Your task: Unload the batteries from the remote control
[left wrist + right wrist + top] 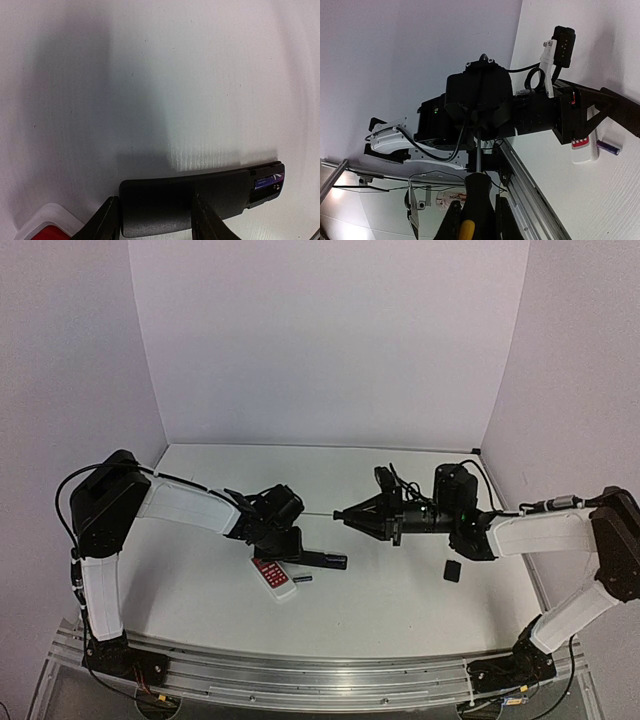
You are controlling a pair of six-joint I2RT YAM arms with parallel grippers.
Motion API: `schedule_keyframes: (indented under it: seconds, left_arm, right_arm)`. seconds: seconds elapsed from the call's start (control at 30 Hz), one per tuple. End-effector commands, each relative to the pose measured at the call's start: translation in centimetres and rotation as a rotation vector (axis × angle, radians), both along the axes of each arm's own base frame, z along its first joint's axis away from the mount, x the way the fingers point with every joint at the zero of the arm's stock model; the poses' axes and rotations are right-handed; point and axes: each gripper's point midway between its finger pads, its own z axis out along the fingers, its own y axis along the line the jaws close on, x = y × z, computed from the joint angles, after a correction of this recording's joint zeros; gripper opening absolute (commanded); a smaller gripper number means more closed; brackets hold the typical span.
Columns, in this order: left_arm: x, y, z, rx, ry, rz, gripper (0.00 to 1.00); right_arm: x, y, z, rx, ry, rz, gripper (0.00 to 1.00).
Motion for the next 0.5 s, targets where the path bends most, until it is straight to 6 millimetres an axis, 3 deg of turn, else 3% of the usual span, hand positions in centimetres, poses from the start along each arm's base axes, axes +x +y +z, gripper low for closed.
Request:
schedule_keyframes:
  seconds: [0.0,0.23,0.47]
  left_arm:
    - [-6.7,3.2,-7.9,0.193,0.248,-0.088,0.47]
    - [-6.3,2.7,-7.2,0.174,0.237,-0.082,0.47]
    - [-5.4,1.4,-6.0,0.136,0.203,-0.091,0.47]
  right_arm:
    - [0.0,-0.1,2.1,0.078,-0.015,0.02,0.0]
    - [1.3,-1.5,-2.6,-0.095,0.022,-0.074,0.0]
    - [0.5,-6.4,-6.2,-0.454,-0.059,-0.183,0.0]
